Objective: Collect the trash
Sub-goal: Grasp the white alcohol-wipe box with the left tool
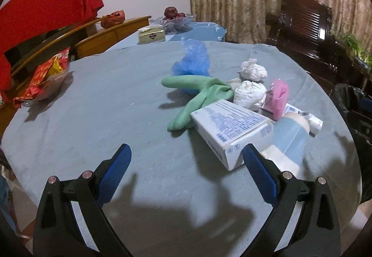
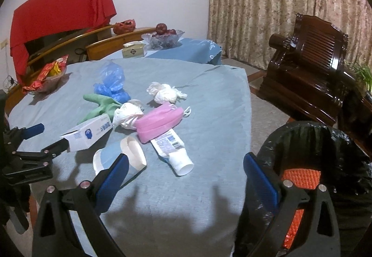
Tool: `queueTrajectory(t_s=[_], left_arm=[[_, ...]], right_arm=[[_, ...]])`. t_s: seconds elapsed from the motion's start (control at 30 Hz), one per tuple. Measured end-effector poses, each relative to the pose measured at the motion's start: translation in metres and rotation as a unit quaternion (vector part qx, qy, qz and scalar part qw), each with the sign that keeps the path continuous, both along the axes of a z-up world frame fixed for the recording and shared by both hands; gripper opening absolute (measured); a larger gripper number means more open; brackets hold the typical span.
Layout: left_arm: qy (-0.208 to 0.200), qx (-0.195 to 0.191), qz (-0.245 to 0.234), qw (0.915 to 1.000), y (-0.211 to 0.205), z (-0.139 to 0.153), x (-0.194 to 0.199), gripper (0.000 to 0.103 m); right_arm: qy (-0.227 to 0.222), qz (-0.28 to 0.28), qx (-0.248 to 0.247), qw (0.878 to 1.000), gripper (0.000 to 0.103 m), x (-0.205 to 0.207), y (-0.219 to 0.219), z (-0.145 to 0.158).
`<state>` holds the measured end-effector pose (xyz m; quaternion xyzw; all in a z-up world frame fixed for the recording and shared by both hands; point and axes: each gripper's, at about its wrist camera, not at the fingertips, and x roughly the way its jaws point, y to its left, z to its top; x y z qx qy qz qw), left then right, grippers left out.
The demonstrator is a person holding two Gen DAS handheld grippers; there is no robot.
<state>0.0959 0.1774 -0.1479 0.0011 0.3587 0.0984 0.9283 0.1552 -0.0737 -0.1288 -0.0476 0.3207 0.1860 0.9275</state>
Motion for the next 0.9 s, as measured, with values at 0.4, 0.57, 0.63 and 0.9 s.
queueTrajectory(t_s=[0.4, 0.57, 0.63, 0.9], left_arm=[[0.009, -0.037, -0.027, 0.9989, -0.029, -0.004, 0.017, 0.095], [0.028, -0.050, -0.020, 0.9982, -0.022, -0.014, 0.035, 0.095], [0.042, -0.059, -0.021, 0.9971, -0.018, -0.021, 0.039, 0.095], [0.055, -0.102, -0.039, 0.9925, -0.012, -0.036, 0.035, 0.070]], right_arm=[[0.005, -0.008, -0.003, 1.000, 0.097, 0.006, 0.001, -0.005], [0.006, -0.008, -0.004, 1.000, 0.097, 0.008, 0.001, -0.006], [0.006, -0.007, -0.004, 1.000, 0.097, 0.007, 0.002, -0.006], [0.006, -0.002, -0.007, 1.000, 0.097, 0.006, 0.006, -0.008]])
